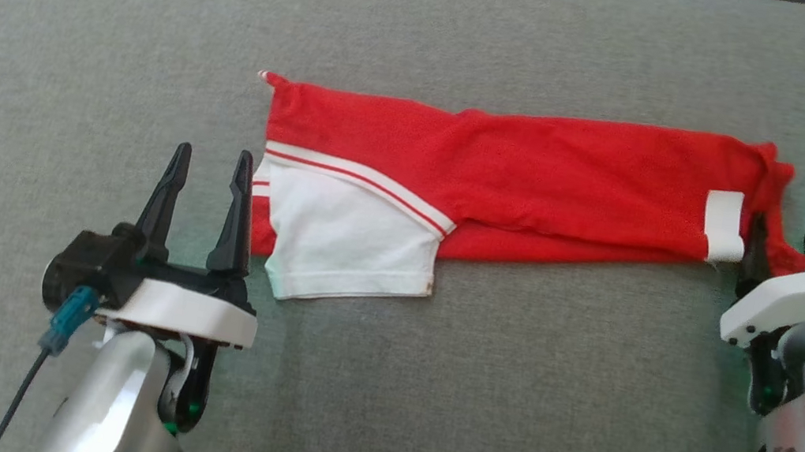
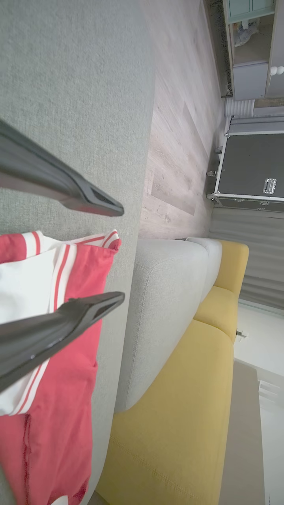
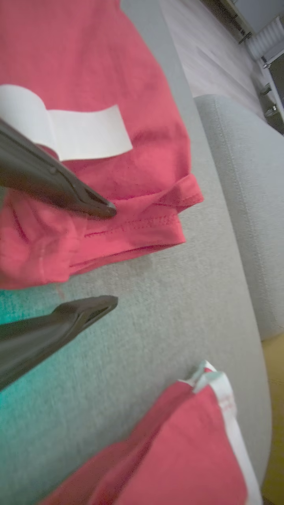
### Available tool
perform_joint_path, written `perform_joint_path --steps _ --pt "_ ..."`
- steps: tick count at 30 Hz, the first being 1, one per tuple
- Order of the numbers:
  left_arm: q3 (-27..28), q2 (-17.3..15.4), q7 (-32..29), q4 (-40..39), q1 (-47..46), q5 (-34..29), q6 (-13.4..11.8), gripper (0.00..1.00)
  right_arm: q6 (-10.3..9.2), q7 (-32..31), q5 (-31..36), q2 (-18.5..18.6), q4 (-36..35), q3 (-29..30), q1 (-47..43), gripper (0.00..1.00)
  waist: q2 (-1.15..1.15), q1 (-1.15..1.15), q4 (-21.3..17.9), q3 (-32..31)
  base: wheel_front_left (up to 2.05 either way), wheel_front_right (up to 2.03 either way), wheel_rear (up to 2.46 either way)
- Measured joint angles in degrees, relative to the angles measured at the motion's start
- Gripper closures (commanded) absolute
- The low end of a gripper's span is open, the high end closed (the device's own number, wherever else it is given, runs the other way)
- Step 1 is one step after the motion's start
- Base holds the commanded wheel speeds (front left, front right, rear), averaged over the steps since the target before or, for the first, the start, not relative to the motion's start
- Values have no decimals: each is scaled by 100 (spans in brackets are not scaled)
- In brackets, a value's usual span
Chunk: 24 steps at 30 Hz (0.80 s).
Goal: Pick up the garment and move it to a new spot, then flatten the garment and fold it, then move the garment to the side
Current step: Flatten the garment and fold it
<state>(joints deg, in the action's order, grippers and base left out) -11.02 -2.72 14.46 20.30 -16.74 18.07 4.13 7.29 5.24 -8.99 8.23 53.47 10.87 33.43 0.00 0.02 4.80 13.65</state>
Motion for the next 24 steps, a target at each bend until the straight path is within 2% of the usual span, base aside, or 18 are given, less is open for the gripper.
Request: perform_joint_path --steps 8,9,10,11,19,24 --pt "9 22 0 35 -113 -5 51 0 0 90 0 57 800 4 449 2 0 -1 134 138 0 0 0" --pt "8 24 0 35 -118 -5 49 0 0 102 0 65 876 -34 481 64 0 -2 131 140 0 0 0" --pt "7 25 0 34 -122 -5 47 0 0 154 0 78 933 -86 497 64 0 -2 126 140 0 0 0" --pt "7 25 0 35 -125 -5 43 0 0 211 -1 83 980 -125 510 100 0 -1 118 137 0 0 0" --pt "9 26 0 63 -126 -2 41 0 1 598 -125 86 1303 -281 578 100 0 -1 -11 -17 0 0 0" --pt "4 27 0 83 -80 12 42 0 1 740 -277 291 1408 -207 543 100 0 -2 -80 -216 0 0 0"
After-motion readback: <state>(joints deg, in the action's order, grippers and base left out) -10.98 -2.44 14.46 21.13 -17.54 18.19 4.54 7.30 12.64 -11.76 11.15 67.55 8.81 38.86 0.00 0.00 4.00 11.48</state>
